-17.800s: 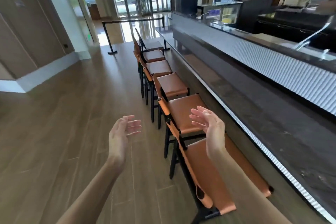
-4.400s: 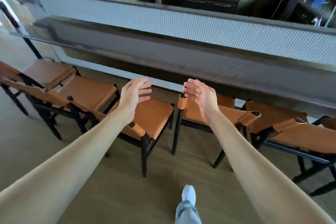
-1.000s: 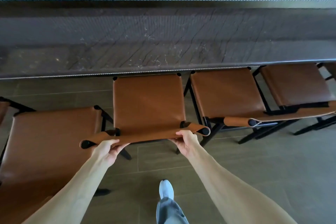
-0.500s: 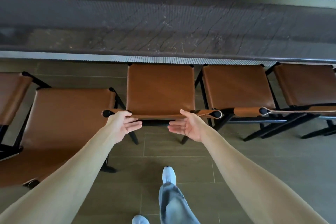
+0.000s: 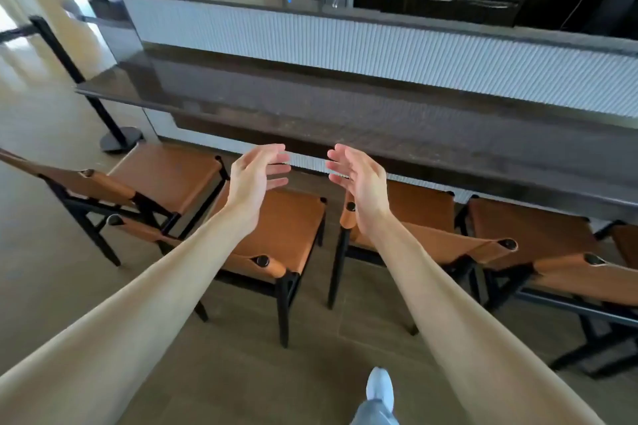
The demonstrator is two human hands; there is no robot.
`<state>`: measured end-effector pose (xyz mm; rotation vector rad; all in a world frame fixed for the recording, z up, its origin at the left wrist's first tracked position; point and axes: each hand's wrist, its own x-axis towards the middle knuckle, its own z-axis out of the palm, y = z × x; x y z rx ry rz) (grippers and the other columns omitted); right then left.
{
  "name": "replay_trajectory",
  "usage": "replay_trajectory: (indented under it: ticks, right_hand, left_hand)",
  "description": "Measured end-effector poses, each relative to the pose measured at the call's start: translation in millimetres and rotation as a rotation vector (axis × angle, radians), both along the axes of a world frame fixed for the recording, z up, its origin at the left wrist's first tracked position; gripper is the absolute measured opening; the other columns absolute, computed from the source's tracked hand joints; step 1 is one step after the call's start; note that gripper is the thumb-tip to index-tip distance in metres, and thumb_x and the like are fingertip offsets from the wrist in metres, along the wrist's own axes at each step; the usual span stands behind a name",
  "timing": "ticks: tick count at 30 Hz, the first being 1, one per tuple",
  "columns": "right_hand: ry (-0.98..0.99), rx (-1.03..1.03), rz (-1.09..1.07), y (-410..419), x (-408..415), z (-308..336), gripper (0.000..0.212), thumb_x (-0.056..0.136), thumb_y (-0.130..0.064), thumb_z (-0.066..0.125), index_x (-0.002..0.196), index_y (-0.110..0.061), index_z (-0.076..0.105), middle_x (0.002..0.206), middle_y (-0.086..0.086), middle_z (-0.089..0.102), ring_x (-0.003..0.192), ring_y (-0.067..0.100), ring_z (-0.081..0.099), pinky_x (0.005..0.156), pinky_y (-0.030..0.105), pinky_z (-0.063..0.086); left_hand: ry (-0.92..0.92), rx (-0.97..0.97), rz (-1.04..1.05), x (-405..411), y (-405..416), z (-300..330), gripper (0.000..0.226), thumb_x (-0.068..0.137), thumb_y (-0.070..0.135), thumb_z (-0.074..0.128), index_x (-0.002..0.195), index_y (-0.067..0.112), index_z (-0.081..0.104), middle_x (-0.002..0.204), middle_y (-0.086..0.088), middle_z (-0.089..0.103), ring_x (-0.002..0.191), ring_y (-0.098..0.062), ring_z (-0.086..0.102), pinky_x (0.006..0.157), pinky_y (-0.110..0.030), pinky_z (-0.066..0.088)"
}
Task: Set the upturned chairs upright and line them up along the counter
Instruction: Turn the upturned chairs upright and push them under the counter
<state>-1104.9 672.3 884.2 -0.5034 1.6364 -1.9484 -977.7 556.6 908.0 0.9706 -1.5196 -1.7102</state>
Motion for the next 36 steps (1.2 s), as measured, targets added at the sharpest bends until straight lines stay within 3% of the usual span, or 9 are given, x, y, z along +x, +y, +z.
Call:
replay_trajectory:
  ticks: [5,11,17,21,26,30,33,36]
  right_hand:
    - [-0.066,0.085,0.042,-24,110,-6,0.025,0.102,-0.032,0.054,0.109,-0.016,0.072,0.112,0.003,0.075,0.108,0.020,0.070,0.102,0.045,0.054]
    - [-0.130,0.148,0.044,-71,169,-10,0.019,0.102,-0.032,0.054,0.106,-0.022,0.070,0.112,0.002,0.074,0.105,0.020,0.071,0.101,0.046,0.055]
    - [-0.146,0.172,0.029,-142,185,-32,0.031,0.100,-0.034,0.057,0.122,-0.015,0.066,0.114,0.002,0.073,0.103,0.018,0.071,0.097,0.043,0.057]
    - [-0.232,0.193,0.013,-208,186,-72,0.029,0.100,-0.032,0.058,0.122,-0.014,0.065,0.112,0.002,0.074,0.101,0.018,0.073,0.093,0.039,0.059]
    - [-0.522,0.237,-0.070,-257,208,-129,0.022,0.096,-0.018,0.059,0.110,-0.004,0.068,0.105,0.011,0.074,0.097,0.027,0.073,0.091,0.048,0.060]
    - [-0.753,0.338,-0.229,-262,217,-159,0.008,0.095,-0.009,0.056,0.091,-0.003,0.060,0.081,0.011,0.062,0.076,0.027,0.066,0.086,0.047,0.061]
    - [-0.857,0.365,-0.392,-262,215,-174,0.008,0.093,-0.007,0.053,0.088,-0.003,0.057,0.075,0.011,0.059,0.066,0.028,0.065,0.073,0.041,0.062]
    - [-0.894,0.339,-0.496,-266,212,-181,0.008,0.090,-0.011,0.053,0.085,-0.005,0.055,0.074,0.009,0.057,0.060,0.027,0.069,0.059,0.034,0.061]
  left_hand:
    - [-0.012,0.059,0.127,132,-25,6,0.020,0.100,0.023,0.060,0.112,0.013,0.072,0.111,-0.011,0.074,0.102,-0.025,0.072,0.090,-0.040,0.059]
    - [0.022,0.146,0.202,187,-57,0,0.013,0.099,0.022,0.062,0.105,0.016,0.071,0.108,-0.012,0.075,0.099,-0.026,0.073,0.082,-0.036,0.060]
    - [0.014,0.168,0.204,201,-107,-20,0.012,0.099,0.023,0.063,0.106,0.018,0.070,0.102,-0.008,0.076,0.094,-0.023,0.075,0.080,-0.036,0.062]
    - [-0.050,0.199,0.209,220,-173,-47,0.014,0.099,0.020,0.061,0.109,0.016,0.071,0.103,-0.009,0.077,0.094,-0.023,0.075,0.080,-0.035,0.062]
    - [-0.081,0.358,0.223,235,-252,-83,0.020,0.100,0.012,0.058,0.117,0.004,0.066,0.108,-0.017,0.074,0.099,-0.031,0.074,0.087,-0.043,0.061]
    - [-0.125,0.568,0.206,213,-274,-115,0.023,0.101,0.009,0.056,0.119,-0.004,0.060,0.111,-0.022,0.071,0.101,-0.034,0.072,0.088,-0.044,0.059]
    - [-0.158,0.734,0.183,196,-265,-144,0.020,0.102,0.006,0.052,0.118,-0.006,0.057,0.115,-0.026,0.066,0.105,-0.038,0.068,0.093,-0.046,0.057]
    - [-0.242,0.858,0.191,184,-252,-173,0.024,0.101,0.009,0.055,0.121,-0.003,0.053,0.099,-0.021,0.060,0.092,-0.037,0.067,0.091,-0.047,0.056]
